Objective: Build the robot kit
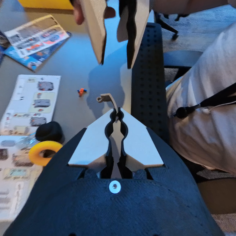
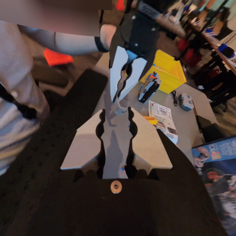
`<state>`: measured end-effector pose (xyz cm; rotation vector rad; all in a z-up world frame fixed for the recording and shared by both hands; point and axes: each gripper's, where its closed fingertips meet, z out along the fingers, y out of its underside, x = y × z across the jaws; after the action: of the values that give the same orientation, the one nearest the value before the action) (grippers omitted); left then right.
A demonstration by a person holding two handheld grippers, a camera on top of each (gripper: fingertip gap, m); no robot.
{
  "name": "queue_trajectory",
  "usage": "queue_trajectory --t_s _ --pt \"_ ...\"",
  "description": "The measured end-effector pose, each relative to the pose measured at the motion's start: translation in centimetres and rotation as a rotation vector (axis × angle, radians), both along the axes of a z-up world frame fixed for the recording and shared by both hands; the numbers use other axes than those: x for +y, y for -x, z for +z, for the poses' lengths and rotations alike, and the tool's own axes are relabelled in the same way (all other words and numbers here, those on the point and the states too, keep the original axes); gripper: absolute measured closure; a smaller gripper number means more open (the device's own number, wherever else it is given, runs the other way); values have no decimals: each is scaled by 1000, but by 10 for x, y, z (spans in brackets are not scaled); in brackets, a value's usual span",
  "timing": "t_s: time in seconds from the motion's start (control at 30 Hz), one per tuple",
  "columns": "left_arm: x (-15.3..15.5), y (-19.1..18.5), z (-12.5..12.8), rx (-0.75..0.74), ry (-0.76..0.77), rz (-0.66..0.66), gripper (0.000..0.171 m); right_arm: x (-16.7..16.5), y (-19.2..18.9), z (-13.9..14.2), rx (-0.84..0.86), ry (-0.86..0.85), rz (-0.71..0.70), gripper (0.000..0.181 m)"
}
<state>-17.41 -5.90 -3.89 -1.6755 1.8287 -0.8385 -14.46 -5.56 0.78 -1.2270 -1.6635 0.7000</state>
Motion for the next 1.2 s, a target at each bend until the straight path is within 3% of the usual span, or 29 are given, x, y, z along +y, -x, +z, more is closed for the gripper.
queue_trajectory --t_s 0.17,0.4,0.43,0.57,0.63,0.67,0.7,0.77,0.9,1.0,1.1,1.2 --pt "-8 -9 -30 77 7 -87 170 -4 18 -36 -286 -140 95 146" --pt "-12 -8 -35 50 64 -130 170 -6 23 -72 -453 -31 150 166" --pt "-12 -7 -36 53 70 -132 170 -7 23 -75 -463 -10 162 177" --pt "-12 -5 -39 52 78 -125 169 -8 26 -80 -480 72 174 178" --pt "-1 -5 -37 24 55 -57 157 -1 25 -80 -479 81 170 179" --pt "9 -3 -35 5 38 13 136 4 22 -79 -480 91 173 179" --pt "19 2 -33 -17 34 94 123 15 18 -78 -483 88 157 180" --pt "31 15 -27 -119 44 249 120 48 11 -70 -489 49 128 180" --pt "38 33 8 -582 -32 456 126 123 -9 -56 -581 114 81 180" --pt "42 55 17 -847 -76 613 122 168 -11 -52 -589 264 26 180" --pt "42 64 19 -838 -144 651 115 197 -9 -61 -573 346 -13 180" --pt "45 63 13 -805 -182 668 114 207 -6 -72 -547 378 -25 180"
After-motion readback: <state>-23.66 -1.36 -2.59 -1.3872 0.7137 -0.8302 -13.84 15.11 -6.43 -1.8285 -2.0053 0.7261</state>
